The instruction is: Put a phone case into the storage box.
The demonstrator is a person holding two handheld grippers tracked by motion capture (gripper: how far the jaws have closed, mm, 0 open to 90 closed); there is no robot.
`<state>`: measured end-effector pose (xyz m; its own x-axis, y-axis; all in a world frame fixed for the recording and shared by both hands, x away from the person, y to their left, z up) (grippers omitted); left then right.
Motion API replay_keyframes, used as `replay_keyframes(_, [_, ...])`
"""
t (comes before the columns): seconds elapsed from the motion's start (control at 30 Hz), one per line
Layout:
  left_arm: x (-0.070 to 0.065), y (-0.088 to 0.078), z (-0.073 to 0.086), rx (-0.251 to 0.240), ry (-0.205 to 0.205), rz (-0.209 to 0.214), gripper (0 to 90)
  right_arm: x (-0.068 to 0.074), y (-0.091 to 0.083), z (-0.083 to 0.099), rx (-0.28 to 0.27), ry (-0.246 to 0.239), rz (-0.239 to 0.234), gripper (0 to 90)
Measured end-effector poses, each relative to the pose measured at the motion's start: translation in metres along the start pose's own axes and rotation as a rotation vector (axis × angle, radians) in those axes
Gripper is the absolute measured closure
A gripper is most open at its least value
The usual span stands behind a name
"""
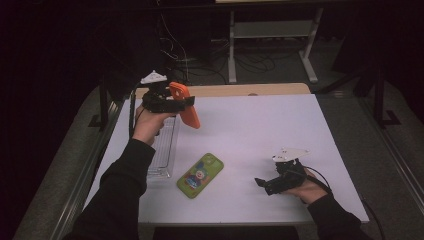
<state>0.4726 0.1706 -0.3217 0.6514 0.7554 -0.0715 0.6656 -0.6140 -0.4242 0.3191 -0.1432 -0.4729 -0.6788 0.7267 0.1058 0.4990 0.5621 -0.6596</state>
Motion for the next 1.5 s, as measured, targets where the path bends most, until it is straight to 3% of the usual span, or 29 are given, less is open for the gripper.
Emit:
replay_keyframes(0.1, [0.009, -0.004, -0.001, 0.003, -0.008, -0.032, 14.2, 0.0, -0.002, 0.002, -0.002, -0.002, 0.005, 0.0])
replay_keyframes(0.13, [0.017, -0.007, 0.0, 0.004, -0.015, -0.066, 14.2, 0.001, -0.003, 0.004, -0.007, 0.0, 0.001, 0.0])
replay_keyframes(0.23, [0.029, -0.01, 0.001, 0.017, -0.033, -0.116, 14.2, 0.0, -0.004, 0.008, -0.001, -0.007, 0.0, 0.0])
replay_keyframes(0.33, [0.039, -0.012, 0.002, 0.024, -0.014, -0.171, 14.2, -0.002, -0.005, 0.009, -0.008, 0.001, 0.001, 0.0])
replay_keyframes(0.37, [0.039, -0.012, 0.002, 0.024, -0.014, -0.171, 14.2, -0.002, -0.005, 0.009, -0.008, 0.001, 0.001, 0.0])
replay_keyframes(0.43, [0.05, -0.012, 0.004, 0.039, -0.007, -0.232, 14.2, -0.003, -0.006, 0.009, -0.01, 0.011, 0.002, 0.0])
replay_keyframes(0.53, [0.062, -0.008, 0.006, 0.047, -0.022, -0.292, 14.1, -0.003, -0.005, 0.009, -0.009, -0.001, 0.003, 0.0])
replay_keyframes(0.57, [0.062, -0.008, 0.006, 0.047, -0.022, -0.292, 14.1, -0.003, -0.005, 0.009, -0.009, -0.001, 0.003, 0.0])
replay_keyframes(0.6, [0.069, -0.005, 0.009, 0.061, -0.036, -0.337, 14.1, -0.002, -0.005, 0.009, -0.008, -0.004, 0.002, 0.0])
replay_keyframes(0.63, [0.069, -0.005, 0.009, 0.061, -0.036, -0.337, 14.1, -0.002, -0.005, 0.009, -0.008, -0.004, 0.002, 0.0])
replay_keyframes(0.67, [0.076, -0.001, 0.013, 0.088, -0.042, -0.382, 14.0, -0.001, -0.005, 0.009, -0.01, 0.005, -0.001, 0.0])
replay_keyframes(0.7, [0.076, -0.001, 0.013, 0.088, -0.042, -0.382, 14.0, -0.001, -0.005, 0.009, -0.01, 0.005, -0.001, 0.0])
replay_keyframes(0.8, [0.087, 0.008, 0.022, 0.154, -0.043, -0.447, 14.0, -0.001, -0.006, 0.009, -0.007, 0.011, -0.006, 0.0])
replay_keyframes(0.9, [0.093, 0.018, 0.03, 0.2, -0.049, -0.475, 13.9, -0.001, -0.006, 0.008, -0.016, 0.004, -0.004, 0.0])
replay_keyframes(1.03, [0.095, 0.028, 0.035, 0.217, -0.068, -0.484, 13.8, 0.0, -0.006, 0.008, -0.02, 0.001, -0.006, 0.0])
replay_keyframes(1.13, [0.099, 0.037, 0.04, 0.245, -0.07, -0.526, 13.8, 0.0, -0.007, 0.008, -0.018, 0.002, -0.008, 0.0])
replay_keyframes(1.33, [0.106, 0.047, 0.046, 0.261, -0.096, -0.552, 13.7, 0.001, -0.008, 0.008, -0.021, -0.002, -0.01, 0.0])
replay_keyframes(1.5, [0.11, 0.052, 0.048, 0.276, -0.093, -0.568, 13.5, 0.001, -0.008, 0.008, -0.02, 0.005, -0.014, 0.0])
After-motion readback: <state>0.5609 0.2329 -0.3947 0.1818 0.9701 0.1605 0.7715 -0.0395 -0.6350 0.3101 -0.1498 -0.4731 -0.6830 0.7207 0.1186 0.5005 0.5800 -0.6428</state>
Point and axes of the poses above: each handheld gripper's, and its own axes: y roughly forward along the jaws, z roughly out of its underside, x roughly to its left, the point moved 6 cm from there along y, roughly forward along the jaws, and after that the axes turned 4 degrees about y, right-handed, at the moved point
